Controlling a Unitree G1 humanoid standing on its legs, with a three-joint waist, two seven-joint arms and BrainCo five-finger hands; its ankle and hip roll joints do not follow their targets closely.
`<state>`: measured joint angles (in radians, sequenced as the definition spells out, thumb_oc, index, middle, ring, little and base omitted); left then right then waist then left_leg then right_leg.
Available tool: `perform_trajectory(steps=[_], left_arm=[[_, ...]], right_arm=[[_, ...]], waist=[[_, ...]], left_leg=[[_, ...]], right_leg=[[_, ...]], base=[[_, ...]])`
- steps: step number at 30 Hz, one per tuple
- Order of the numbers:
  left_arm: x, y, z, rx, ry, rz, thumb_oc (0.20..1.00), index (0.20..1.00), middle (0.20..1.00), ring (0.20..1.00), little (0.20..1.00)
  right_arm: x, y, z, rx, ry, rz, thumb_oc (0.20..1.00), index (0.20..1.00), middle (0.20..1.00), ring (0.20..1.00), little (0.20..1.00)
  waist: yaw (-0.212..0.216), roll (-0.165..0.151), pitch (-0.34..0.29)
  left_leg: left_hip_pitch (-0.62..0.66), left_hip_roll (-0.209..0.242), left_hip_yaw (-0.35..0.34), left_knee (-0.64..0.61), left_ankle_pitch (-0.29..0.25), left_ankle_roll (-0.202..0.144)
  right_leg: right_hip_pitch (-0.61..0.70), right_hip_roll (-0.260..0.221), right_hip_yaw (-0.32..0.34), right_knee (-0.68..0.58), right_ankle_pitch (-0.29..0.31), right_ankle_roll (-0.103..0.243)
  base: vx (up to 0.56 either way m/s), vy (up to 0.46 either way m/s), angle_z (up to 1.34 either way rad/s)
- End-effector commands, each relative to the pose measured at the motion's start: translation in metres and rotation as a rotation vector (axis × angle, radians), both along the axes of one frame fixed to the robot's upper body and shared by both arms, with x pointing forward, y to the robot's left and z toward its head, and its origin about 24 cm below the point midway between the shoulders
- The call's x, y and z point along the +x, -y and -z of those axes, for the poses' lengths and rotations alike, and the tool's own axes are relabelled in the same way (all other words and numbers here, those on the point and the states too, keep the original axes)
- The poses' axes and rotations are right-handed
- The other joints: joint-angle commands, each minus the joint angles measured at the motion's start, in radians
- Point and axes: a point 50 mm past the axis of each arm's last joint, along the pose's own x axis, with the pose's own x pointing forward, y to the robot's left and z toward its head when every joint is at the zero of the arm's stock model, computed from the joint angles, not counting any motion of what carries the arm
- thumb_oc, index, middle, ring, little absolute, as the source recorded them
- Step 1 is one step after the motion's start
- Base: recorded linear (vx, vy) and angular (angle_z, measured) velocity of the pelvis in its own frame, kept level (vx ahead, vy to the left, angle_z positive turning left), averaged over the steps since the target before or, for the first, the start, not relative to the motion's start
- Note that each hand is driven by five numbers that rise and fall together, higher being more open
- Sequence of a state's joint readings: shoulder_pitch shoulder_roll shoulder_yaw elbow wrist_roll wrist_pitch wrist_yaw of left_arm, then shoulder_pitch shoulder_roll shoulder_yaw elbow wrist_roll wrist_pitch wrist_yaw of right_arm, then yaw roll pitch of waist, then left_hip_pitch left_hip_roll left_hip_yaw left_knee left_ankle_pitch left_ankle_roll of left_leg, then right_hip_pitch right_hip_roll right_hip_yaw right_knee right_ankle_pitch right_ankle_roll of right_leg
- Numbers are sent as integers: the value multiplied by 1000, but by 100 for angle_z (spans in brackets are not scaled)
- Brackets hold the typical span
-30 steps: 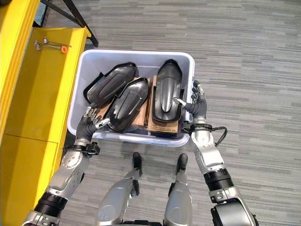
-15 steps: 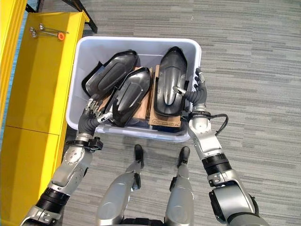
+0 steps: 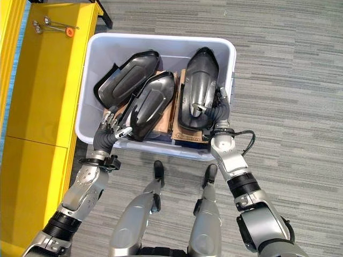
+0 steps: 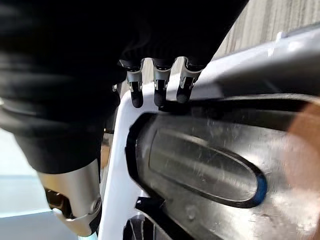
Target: Move parts from the plastic box to the shelf.
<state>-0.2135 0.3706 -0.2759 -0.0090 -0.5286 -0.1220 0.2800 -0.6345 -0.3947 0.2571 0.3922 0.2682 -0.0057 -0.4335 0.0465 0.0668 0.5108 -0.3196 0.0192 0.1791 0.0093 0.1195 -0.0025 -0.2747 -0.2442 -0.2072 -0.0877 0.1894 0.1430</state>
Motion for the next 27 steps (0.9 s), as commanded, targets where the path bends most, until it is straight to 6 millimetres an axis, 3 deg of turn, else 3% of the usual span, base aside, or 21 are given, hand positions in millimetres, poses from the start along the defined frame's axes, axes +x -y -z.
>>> perform_trajectory(steps=[1, 9, 18, 27], left_arm=[[-8, -13, -36, 21, 173, -1, 1000, 1000, 1000, 1000, 1000], [-10, -12, -36, 12, 178, 4, 1000, 1000, 1000, 1000, 1000], [-14, -9, -35, 1, 174, 20, 1000, 1000, 1000, 1000, 1000], [-15, -7, -40, -9, 205, 34, 1000, 1000, 1000, 1000, 1000]], right_arm=[[9, -23, -30, -3, 104, -57, 1000, 1000, 1000, 1000, 1000], [14, -27, -23, -25, 55, -59, 1000, 1000, 1000, 1000, 1000], [26, -10, -10, -72, -42, 38, 1000, 1000, 1000, 1000, 1000], [36, 0, -18, -375, -74, 71, 1000, 1000, 1000, 1000, 1000]], waist=[[10, -62, 9], [20, -62, 9], [32, -51, 9], [39, -47, 9]], left_leg=[[-107, 75, -60, 151, -97, -62], [-131, 75, -67, 152, -92, -61], [-163, 72, -70, 145, -84, -61], [-210, 69, -76, 148, -80, -59]], right_leg=[[-4, -96, -5, 133, -120, 25], [-22, -94, -10, 139, -121, 24], [-53, -93, -20, 144, -121, 22], [-98, -88, -20, 160, -123, 21]], base=[[2, -1, 4], [-2, -3, 3], [0, -1, 3], [0, 0, 0]])
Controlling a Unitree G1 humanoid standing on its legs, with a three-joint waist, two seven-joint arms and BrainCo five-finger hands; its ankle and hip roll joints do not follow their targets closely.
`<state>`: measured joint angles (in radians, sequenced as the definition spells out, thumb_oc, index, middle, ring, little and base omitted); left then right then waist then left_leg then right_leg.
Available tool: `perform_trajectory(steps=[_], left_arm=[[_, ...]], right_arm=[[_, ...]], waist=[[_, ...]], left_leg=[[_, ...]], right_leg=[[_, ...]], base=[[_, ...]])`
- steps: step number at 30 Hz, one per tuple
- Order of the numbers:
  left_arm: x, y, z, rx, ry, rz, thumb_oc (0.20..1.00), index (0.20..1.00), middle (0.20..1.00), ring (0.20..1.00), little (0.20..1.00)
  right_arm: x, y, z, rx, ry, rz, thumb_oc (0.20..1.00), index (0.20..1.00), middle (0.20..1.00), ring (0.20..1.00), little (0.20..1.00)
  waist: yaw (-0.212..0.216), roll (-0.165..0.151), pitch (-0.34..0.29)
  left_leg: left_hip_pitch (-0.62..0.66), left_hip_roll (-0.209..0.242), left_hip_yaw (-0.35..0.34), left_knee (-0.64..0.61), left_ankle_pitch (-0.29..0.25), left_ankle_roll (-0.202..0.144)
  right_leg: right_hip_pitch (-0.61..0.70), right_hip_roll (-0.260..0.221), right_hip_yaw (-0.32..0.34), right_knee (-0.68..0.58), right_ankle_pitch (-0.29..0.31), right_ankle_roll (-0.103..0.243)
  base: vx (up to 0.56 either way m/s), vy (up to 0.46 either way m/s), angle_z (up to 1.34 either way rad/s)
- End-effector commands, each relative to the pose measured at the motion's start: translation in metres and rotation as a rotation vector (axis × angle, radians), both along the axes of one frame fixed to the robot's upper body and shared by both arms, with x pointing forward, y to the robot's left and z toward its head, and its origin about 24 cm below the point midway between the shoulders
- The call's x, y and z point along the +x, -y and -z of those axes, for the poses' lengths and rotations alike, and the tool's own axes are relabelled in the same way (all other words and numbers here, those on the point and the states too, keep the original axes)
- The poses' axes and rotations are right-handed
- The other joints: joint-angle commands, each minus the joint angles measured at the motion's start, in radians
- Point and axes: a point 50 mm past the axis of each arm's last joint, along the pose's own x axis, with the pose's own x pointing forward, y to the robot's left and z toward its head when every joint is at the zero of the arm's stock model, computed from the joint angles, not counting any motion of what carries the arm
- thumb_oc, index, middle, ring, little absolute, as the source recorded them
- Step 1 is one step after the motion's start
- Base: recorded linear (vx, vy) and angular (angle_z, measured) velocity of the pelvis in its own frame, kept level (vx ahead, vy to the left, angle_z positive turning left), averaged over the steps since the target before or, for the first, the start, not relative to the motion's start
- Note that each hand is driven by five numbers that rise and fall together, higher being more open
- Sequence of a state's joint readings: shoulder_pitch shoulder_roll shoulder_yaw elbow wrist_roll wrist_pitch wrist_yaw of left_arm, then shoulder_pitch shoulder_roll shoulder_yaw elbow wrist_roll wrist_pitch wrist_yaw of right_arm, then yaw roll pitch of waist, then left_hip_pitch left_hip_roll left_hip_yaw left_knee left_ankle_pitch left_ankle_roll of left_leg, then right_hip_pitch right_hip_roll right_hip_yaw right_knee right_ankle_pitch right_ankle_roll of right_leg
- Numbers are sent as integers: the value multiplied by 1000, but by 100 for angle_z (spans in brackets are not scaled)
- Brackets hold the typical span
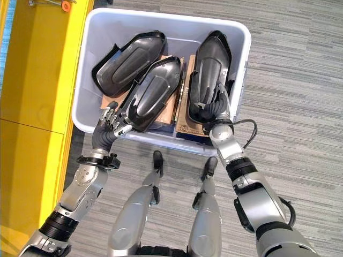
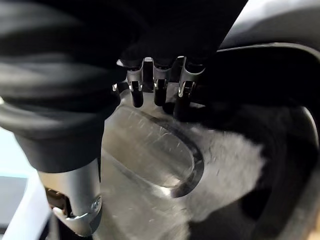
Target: Move parts from the plastic box to the shelf.
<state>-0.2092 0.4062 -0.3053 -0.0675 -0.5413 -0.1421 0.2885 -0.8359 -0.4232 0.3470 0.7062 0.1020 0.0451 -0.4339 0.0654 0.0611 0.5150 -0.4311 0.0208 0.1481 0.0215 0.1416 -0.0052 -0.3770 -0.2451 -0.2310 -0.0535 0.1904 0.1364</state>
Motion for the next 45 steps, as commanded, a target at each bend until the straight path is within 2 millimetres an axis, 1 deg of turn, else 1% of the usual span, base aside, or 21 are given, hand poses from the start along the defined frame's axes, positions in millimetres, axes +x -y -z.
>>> perform_trajectory(steps=[1, 5, 9, 13, 18, 23, 27, 30, 36, 45], left_arm=[[-10, -10, -30, -16, 155, 2, 1000, 1000, 1000, 1000, 1000], [-10, -11, -32, -16, 165, 6, 1000, 1000, 1000, 1000, 1000], [-8, -10, -33, -14, 175, 7, 1000, 1000, 1000, 1000, 1000], [-7, -8, -33, -17, 172, 11, 1000, 1000, 1000, 1000, 1000], [-6, -7, -35, -23, 178, 10, 1000, 1000, 1000, 1000, 1000], [-6, -7, -34, -20, 173, 8, 1000, 1000, 1000, 1000, 1000], [-6, -7, -34, -20, 175, 10, 1000, 1000, 1000, 1000, 1000], [-7, -8, -34, -17, 177, 9, 1000, 1000, 1000, 1000, 1000], [-8, -9, -34, -17, 178, 7, 1000, 1000, 1000, 1000, 1000], [-10, -12, -33, -10, 176, 7, 1000, 1000, 1000, 1000, 1000]], right_arm=[[7, -10, -14, -119, 6, -43, 1000, 1000, 1000, 1000, 1000], [8, -7, -17, -248, 0, -47, 1000, 1000, 1000, 1000, 1000], [8, -11, -20, -380, 2, -71, 1000, 1000, 1000, 1000, 1000], [8, -16, -16, -392, -13, -92, 1000, 1000, 1000, 1000, 1000], [6, -28, -7, -409, -28, -134, 1000, 1000, 1000, 1000, 1000], [4, -37, -5, -400, -28, -165, 1000, 1000, 1000, 1000, 1000], [4, -42, -7, -416, -19, -185, 1000, 1000, 1000, 1000, 1000], [3, -49, -10, -439, -4, -216, 1000, 1000, 1000, 1000, 1000], [3, -56, -11, -489, -1, -253, 1000, 1000, 1000, 1000, 1000], [0, -61, -10, -569, -5, -292, 1000, 1000, 1000, 1000, 1000]], waist=[[21, -41, 5], [23, -44, 5], [22, -48, 5], [22, -50, 5], [23, -50, 5], [25, -49, 5], [27, -48, 5], [29, -50, 5], [33, -50, 5], [38, -53, 5]], left_leg=[[-102, 68, -46, 135, -102, -56], [-114, 69, -47, 142, -102, -55], [-120, 67, -49, 147, -108, -53], [-120, 68, -49, 151, -110, -52], [-116, 66, -50, 148, -111, -52], [-116, 66, -51, 148, -112, -51], [-115, 66, -53, 146, -111, -50], [-116, 65, -54, 148, -112, -49], [-118, 64, -57, 150, -112, -48], [-121, 64, -63, 152, -111, -48]], right_leg=[[1, -86, 4, 127, -125, 28], [-6, -85, 4, 130, -128, 27], [-9, -83, 4, 133, -130, 27], [-7, -84, 3, 132, -130, 28], [0, -85, 2, 131, -133, 29], [1, -83, -1, 130, -133, 28], [1, -83, -1, 129, -133, 29], [2, -82, 1, 128, -132, 29], [2, -82, -2, 130, -133, 28], [6, -80, -7, 131, -136, 28]], base=[[8, 3, 6], [6, 3, 3], [0, 0, 0], [0, 0, 0], [0, 0, 0], [1, -1, 1], [0, 0, 0], [0, 0, 0], [0, 0, 0], [0, 0, 0]])
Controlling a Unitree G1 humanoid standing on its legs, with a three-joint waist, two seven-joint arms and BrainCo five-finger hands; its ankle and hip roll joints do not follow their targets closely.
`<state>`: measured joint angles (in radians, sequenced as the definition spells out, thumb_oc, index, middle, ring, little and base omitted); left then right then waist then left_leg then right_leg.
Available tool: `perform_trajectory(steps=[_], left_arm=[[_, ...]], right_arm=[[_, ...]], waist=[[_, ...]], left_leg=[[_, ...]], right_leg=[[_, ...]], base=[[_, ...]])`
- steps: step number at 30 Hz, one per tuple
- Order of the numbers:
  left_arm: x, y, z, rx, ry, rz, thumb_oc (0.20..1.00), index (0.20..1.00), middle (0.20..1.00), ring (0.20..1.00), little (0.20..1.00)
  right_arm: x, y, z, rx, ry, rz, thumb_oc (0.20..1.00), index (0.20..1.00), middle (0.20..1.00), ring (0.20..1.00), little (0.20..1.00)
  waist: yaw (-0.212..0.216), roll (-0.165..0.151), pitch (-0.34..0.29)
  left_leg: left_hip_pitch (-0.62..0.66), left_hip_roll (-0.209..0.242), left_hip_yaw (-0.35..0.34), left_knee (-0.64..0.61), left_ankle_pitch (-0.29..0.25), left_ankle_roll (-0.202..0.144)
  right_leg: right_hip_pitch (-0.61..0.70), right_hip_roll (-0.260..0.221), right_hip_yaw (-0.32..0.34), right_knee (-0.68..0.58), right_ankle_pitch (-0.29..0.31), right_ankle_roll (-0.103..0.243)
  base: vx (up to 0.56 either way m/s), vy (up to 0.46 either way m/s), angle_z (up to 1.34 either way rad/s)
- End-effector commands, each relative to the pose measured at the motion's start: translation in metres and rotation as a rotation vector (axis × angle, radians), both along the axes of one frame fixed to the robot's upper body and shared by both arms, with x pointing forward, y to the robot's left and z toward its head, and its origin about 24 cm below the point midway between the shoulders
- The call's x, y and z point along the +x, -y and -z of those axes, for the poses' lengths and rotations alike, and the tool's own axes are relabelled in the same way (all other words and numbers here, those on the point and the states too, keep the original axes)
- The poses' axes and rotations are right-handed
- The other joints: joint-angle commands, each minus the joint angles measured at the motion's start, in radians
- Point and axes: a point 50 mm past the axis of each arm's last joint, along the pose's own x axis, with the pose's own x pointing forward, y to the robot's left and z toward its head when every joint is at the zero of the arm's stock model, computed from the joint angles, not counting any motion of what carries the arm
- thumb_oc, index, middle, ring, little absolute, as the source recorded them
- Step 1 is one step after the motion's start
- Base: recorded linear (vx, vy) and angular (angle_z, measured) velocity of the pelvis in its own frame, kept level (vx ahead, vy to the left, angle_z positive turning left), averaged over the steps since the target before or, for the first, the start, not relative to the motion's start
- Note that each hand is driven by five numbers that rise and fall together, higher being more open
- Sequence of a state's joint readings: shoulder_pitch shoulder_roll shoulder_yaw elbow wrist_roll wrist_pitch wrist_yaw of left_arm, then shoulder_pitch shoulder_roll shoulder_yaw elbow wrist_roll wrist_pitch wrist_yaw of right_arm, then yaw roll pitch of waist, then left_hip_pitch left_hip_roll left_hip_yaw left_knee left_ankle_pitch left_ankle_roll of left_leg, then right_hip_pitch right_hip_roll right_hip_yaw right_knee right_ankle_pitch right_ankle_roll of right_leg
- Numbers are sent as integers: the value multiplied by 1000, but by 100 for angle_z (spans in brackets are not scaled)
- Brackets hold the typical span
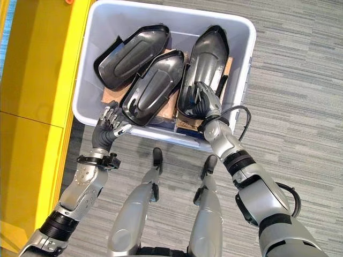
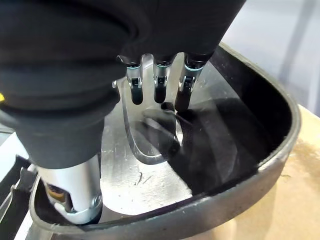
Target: Move parts from the plastic box to the shelf.
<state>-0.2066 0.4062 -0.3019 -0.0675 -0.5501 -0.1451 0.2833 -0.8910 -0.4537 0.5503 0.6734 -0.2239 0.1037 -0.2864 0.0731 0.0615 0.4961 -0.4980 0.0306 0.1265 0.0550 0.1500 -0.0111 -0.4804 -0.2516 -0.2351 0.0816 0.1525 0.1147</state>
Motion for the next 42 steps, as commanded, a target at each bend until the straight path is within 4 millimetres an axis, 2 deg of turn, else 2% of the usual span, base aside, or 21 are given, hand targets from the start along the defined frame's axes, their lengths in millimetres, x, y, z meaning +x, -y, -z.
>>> perform_trajectory(steps=[1, 6, 9, 11, 12, 13, 16, 19, 22, 25, 30, 37, 42], left_arm=[[-10, -12, -33, 0, 174, 3, 1000, 1000, 1000, 1000, 1000], [-9, -13, -32, 3, 169, -6, 1000, 1000, 1000, 1000, 1000], [-9, -14, -31, 7, 168, -8, 1000, 1000, 1000, 1000, 1000], [-8, -15, -33, 16, 171, -16, 1000, 1000, 1000, 1000, 1000], [-7, -17, -34, 18, 176, -30, 1000, 1000, 1000, 1000, 1000], [-7, -17, -34, 18, 176, -29, 1000, 1000, 1000, 1000, 1000], [-5, -19, -38, 25, 188, -50, 1000, 1000, 1000, 1000, 1000], [-5, -20, -41, 20, 199, -63, 1000, 1000, 1000, 1000, 1000], [-7, -22, -42, 19, 204, -78, 1000, 1000, 1000, 1000, 1000], [-7, -22, -42, 25, 201, -88, 1000, 1000, 1000, 1000, 1000], [-8, -23, -41, 27, 192, -104, 1000, 1000, 1000, 1000, 1000], [-9, -21, -36, 21, 169, -109, 1000, 1000, 1000, 1000, 1000], [-8, -20, -33, 21, 153, -119, 1000, 1000, 1000, 1000, 1000]], right_arm=[[-2, -26, -5, -60, 19, -113, 1000, 1000, 1000, 1000, 1000], [-4, -20, -4, -83, 24, -99, 1000, 1000, 1000, 1000, 1000], [-6, -18, -12, -73, 56, -107, 1000, 1000, 1000, 1000, 1000], [-9, -16, -30, -29, 132, -117, 1000, 1000, 1000, 1000, 1000], [-15, -12, -57, 34, 251, -118, 1000, 1000, 1000, 1000, 1000], [-16, -12, -57, 34, 250, -117, 1000, 1000, 1000, 1000, 1000], [-25, -5, -92, 94, 415, -109, 1000, 1000, 1000, 1000, 1000], [-34, -1, -118, 151, 541, -102, 1000, 1000, 1000, 1000, 1000], [-52, 1, -146, 210, 702, -111, 1000, 1000, 1000, 1000, 1000], [-62, -1, -148, 268, 743, -130, 1000, 1000, 1000, 1000, 1000], [-67, -6, -135, 313, 722, -158, 1000, 1000, 1000, 1000, 1000], [-57, -13, -95, 508, 560, -147, 1000, 1000, 1000, 1000, 1000], [-54, -16, -76, 598, 494, -130, 1000, 1000, 1000, 1000, 1000]], waist=[[30, -54, 24], [28, -57, 24], [23, -61, 24], [17, -67, 24], [9, -72, 24], [10, -71, 24], [2, -76, 24], [-2, -81, 24], [-11, -88, 24], [-17, -92, 24], [-24, -94, 24], [-28, -86, 24], [-34, -84, 24]], left_leg=[[-54, 54, -41, 118, -120, -43], [-54, 55, -41, 119, -120, -42], [-51, 56, -39, 119, -122, -42], [-50, 57, -37, 122, -125, -41], [-46, 58, -37, 123, -126, -40], [-46, 58, -36, 123, -126, -40], [-46, 58, -34, 126, -129, -40], [-46, 59, -33, 127, -130, -40], [-41, 62, -33, 127, -133, -39], [-38, 63, -28, 130, -135, -38], [-39, 65, -25, 133, -135, -38], [-52, 63, -21, 132, -131, -38], [-60, 63, -22, 137, -130, -36]], right_leg=[[110, -72, -3, -5, -99, 49], [109, -73, -2, -4, -99, 50], [111, -73, -2, -5, -99, 51], [113, -73, 0, -5, -100, 51], [113, -73, 3, -3, -100, 51], [113, -73, 3, -3, -100, 51], [112, -72, 7, -2, -101, 52], [110, -71, 8, -1, -100, 52], [111, -70, 13, 4, -104, 51], [110, -68, 18, 8, -106, 49], [109, -66, 19, 9, -108, 48], [96, -65, 19, 10, -108, 47], [91, -64, 17, 10, -106, 47]], base=[[0, 0, 0], [0, 0, 0], [0, 0, 0], [0, 0, 0], [0, 0, 0], [0, 0, 0], [0, 0, 0], [0, 0, 0], [0, 0, 0], [0, -4, -3], [0, 0, 0], [1, -2, -1], [2, -4, -2]])
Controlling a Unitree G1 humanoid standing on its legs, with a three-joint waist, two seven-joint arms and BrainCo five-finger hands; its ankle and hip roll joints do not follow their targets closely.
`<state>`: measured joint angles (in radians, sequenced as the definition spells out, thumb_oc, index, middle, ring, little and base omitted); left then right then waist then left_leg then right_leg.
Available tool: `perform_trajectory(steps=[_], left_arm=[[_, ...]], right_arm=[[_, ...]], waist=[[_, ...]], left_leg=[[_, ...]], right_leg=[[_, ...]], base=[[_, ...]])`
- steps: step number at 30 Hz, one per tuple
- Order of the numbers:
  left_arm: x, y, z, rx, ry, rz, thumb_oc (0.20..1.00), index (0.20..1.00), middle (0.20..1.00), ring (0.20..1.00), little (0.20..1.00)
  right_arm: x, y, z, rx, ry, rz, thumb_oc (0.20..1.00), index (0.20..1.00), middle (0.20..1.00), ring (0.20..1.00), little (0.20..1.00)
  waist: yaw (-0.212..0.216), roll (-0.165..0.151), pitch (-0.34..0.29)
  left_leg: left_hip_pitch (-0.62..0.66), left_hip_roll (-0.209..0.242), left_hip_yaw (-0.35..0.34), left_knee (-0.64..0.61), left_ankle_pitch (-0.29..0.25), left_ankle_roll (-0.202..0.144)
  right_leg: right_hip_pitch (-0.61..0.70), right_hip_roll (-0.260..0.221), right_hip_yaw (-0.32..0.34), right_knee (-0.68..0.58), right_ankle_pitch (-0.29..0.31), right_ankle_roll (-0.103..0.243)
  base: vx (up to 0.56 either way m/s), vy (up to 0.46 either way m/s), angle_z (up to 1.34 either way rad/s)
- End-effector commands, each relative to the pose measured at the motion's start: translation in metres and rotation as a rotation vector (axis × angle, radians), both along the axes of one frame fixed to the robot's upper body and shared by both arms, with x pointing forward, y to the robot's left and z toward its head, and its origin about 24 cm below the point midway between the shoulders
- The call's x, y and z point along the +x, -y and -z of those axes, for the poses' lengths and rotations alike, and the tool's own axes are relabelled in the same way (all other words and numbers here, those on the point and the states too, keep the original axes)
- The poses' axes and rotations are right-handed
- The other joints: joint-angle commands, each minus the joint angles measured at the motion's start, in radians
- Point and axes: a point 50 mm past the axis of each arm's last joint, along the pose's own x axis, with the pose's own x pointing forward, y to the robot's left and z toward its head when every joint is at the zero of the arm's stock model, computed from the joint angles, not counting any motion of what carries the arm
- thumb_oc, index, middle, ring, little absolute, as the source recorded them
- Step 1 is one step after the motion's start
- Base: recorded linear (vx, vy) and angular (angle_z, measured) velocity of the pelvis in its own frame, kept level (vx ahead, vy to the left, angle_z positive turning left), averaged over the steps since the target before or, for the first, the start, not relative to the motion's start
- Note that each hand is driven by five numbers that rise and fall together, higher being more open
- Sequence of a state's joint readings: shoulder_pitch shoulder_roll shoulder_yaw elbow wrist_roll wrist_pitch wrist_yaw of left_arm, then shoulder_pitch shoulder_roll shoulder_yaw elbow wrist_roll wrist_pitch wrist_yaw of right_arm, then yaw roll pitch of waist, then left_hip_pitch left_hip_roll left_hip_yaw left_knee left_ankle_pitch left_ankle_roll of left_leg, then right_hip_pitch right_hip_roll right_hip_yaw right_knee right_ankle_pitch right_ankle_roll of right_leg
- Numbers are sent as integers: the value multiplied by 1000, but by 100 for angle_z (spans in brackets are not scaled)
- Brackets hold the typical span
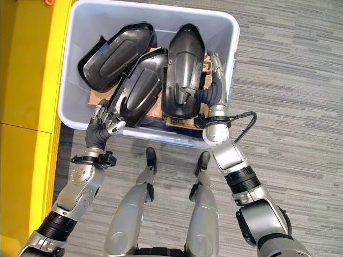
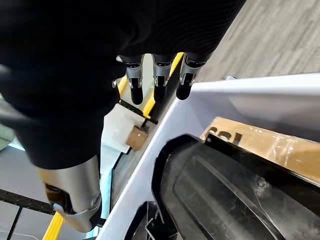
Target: Move parts from the plastic box to the shelf.
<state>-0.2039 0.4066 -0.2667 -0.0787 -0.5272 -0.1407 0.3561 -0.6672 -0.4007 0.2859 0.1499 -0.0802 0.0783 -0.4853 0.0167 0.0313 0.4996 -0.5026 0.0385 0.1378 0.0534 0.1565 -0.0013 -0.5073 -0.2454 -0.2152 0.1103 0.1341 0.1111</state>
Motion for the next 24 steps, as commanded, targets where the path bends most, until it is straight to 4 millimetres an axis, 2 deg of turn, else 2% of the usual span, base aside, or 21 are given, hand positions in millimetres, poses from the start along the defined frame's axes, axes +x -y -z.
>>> perform_trajectory(steps=[1, 13, 24], left_arm=[[-9, -8, -28, 31, 137, -16, 1000, 1000, 1000, 1000, 1000], [-10, -8, -25, 32, 128, -31, 1000, 1000, 1000, 1000, 1000], [-11, -7, -24, 23, 123, -21, 1000, 1000, 1000, 1000, 1000]], right_arm=[[-7, -11, -24, 96, 130, -74, 1000, 1000, 1000, 1000, 1000], [-2, -9, 7, 243, 20, -37, 1000, 1000, 1000, 1000, 1000], [10, -5, 16, 307, -44, 11, 1000, 1000, 1000, 1000, 1000]], waist=[[22, -53, 20], [17, -47, 20], [26, -36, 20]], left_leg=[[-57, 55, -33, 139, -136, -45], [-72, 53, -32, 143, -136, -42], [-84, 49, -32, 145, -135, -41]], right_leg=[[117, -70, -2, -19, -88, 51], [101, -72, 0, -13, -85, 50], [88, -73, 0, -7, -85, 50]], base=[[0, 0, 0], [0, 0, 0], [0, 0, 0]])
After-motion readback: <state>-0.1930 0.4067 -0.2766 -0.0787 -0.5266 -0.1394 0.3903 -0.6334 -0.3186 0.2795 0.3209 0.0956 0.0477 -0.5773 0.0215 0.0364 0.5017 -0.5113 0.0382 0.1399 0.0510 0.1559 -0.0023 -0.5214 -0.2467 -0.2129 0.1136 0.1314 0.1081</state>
